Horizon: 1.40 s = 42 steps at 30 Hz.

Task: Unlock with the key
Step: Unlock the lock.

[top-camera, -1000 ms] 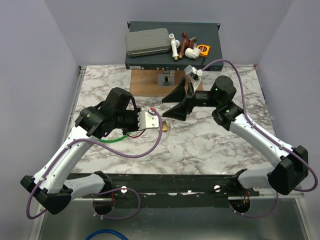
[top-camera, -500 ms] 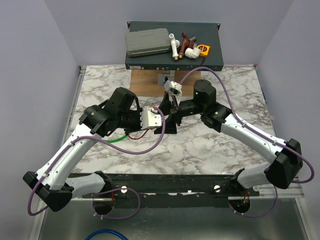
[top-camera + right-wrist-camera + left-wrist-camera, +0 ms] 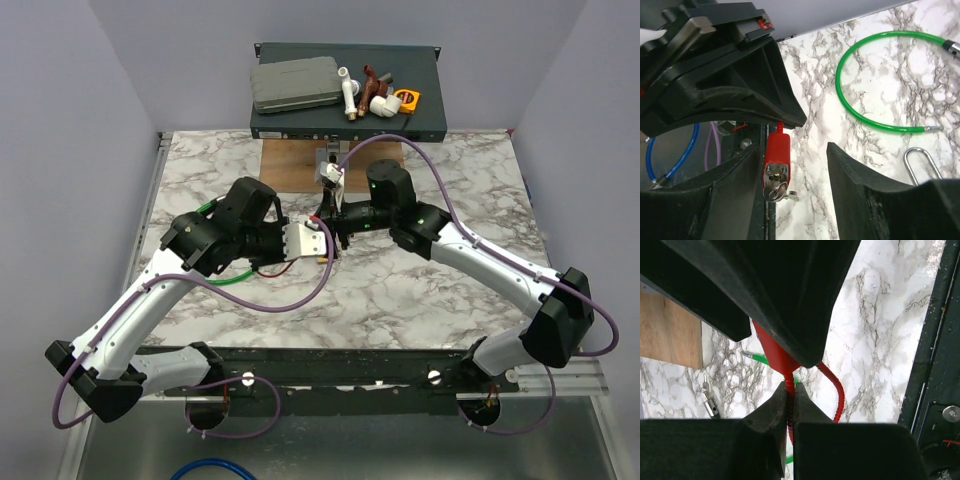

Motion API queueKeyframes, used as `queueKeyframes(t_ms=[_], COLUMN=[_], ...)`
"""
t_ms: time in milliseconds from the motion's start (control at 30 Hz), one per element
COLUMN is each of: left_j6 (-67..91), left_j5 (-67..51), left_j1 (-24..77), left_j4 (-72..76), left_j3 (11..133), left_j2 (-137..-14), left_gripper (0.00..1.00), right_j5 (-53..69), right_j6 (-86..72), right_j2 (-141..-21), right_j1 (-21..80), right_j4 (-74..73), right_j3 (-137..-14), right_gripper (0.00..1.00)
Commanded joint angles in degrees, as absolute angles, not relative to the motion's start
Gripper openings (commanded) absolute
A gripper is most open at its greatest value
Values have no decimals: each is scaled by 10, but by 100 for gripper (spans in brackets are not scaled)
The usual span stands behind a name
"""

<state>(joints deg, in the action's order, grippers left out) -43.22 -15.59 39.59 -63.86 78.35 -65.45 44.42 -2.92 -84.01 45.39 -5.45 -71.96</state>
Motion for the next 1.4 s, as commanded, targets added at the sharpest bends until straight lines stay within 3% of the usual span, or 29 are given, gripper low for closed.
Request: queueKeyframes(t_ms=[0,200,300,700,1000,1167,1367], left_j6=[-431,-430,-436,-502,-491,-462,-442], left_j5=[-136,-121,-108,-42,-63,-103,-146], left_j1=[403,408,411,415,416,421,421], left_j4=[-621,-621,-621,-672,-686,-664,-656], left_j3=[793,796,801,756,748,766,844], left_j2=[-645,-642,-639,-593,-591,-601,-622], left_gripper=[0,0,0,0,1,30,40], right_j5=[410,409,386,201,206,263,308], right_j6=[-23,-33,-54,-137,-178,-217,-237], right_j2=[-847,-846,-832,-720,-701,-720,-736], right_j1=[458,457,457,426,422,422,421], right_j4=[-74,-62,-18,163,229,286,302], right_j3=[-740,-733,-711,-571,-530,-529,-529], right_gripper=[51,15,2,1,1,1,1])
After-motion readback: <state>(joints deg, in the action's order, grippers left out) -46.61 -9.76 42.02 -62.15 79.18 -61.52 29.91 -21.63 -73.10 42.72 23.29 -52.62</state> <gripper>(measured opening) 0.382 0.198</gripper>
